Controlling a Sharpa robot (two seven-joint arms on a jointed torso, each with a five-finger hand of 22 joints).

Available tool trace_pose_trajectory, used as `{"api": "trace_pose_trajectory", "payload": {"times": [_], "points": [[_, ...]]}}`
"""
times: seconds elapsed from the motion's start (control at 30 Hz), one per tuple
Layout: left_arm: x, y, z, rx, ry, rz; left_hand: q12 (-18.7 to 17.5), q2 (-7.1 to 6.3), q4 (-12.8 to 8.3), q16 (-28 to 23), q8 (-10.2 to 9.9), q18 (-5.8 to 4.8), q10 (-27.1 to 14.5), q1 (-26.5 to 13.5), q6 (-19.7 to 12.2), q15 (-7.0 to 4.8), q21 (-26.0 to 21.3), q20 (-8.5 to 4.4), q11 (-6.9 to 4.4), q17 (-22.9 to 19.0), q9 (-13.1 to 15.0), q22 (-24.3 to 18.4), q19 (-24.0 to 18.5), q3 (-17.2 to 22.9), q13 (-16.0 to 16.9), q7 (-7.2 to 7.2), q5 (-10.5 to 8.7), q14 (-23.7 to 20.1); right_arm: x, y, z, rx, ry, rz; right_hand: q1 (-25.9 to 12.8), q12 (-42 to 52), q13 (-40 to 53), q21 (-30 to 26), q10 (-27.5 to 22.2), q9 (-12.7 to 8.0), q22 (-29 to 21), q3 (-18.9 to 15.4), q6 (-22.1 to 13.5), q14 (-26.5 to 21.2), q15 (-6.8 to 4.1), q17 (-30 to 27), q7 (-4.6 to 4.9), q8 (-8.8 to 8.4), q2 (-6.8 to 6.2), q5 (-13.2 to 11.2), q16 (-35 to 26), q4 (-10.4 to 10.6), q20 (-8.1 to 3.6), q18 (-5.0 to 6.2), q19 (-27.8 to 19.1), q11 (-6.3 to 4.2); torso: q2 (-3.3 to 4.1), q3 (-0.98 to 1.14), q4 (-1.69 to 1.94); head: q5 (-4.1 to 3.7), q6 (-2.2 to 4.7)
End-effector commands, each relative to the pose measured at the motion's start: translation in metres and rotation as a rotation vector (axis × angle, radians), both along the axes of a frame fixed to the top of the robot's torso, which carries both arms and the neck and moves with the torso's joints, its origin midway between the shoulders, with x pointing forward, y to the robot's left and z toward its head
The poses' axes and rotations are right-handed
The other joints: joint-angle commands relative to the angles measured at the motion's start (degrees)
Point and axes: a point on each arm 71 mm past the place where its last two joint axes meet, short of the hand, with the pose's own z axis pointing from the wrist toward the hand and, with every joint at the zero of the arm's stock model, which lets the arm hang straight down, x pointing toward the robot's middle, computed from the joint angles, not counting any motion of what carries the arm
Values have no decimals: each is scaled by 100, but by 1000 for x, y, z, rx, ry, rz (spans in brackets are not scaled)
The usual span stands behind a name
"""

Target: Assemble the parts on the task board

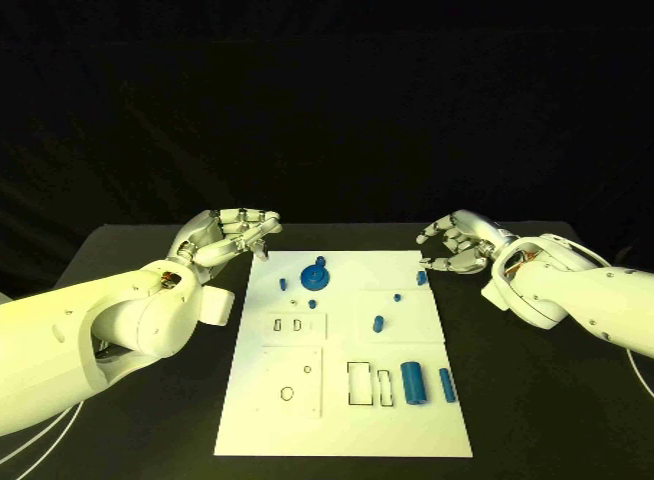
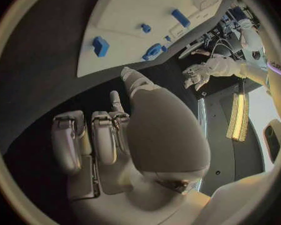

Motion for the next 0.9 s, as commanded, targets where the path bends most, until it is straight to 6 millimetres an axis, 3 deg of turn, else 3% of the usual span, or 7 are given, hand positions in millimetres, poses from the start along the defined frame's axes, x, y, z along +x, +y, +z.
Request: {"api": "trace_pose_trajectory", "payload": {"times": [0.03,0.1,0.23,0.57,0.9], "points": [[0,-2,1,-5,-12,-23,3,-2,-1,21,-21,78,-17,58,-29,8,25,3,-6,-7,7,7,-22,40,5,11,4,-29,-2,1,-6,12,39,72,1,22,1507,25,617,-5,1510,-1,-33,598,-44,1509,2,-25,-32,22,19,0,-31,-38,590,21,9,18,9,-28,-8],[1,-2,1,-4,-12,-22,5,-3,-2,22,-19,78,-13,59,-26,8,27,3,-7,-9,8,8,-24,41,6,10,4,-31,-3,-1,-8,1,44,72,-8,22,1507,25,617,-4,1510,-4,-31,598,-43,1509,5,-25,-37,29,19,5,-30,-38,590,23,16,39,2,-48,-1],[1,-1,0,-3,-12,-21,5,-3,-2,22,-19,78,-13,59,-26,8,27,3,-7,-9,8,8,-24,41,6,10,4,-31,-3,-4,-15,-19,54,70,-19,22,1507,25,617,0,1510,-3,-15,598,-35,1509,10,-19,-38,57,19,14,-27,-38,590,25,24,55,-5,-34,-3],[2,0,0,-1,-12,-19,6,-7,-4,24,-20,78,-12,63,-26,7,29,3,-7,-10,9,10,-27,42,6,9,4,-33,-4,-3,-27,-33,96,78,-97,22,1507,25,617,14,1510,-21,40,598,-14,1509,24,0,-31,29,19,76,-9,-38,590,40,15,30,7,-5,-74],[2,1,0,1,-11,-17,6,-7,-4,24,-20,78,-12,63,-26,7,29,3,-7,-10,9,10,-27,42,6,9,4,-33,-2,-3,-32,-41,104,55,-148,22,1507,25,617,29,1510,-17,112,598,-2,1509,28,29,4,88,19,134,3,-38,590,42,17,27,6,-11,-69]]}}
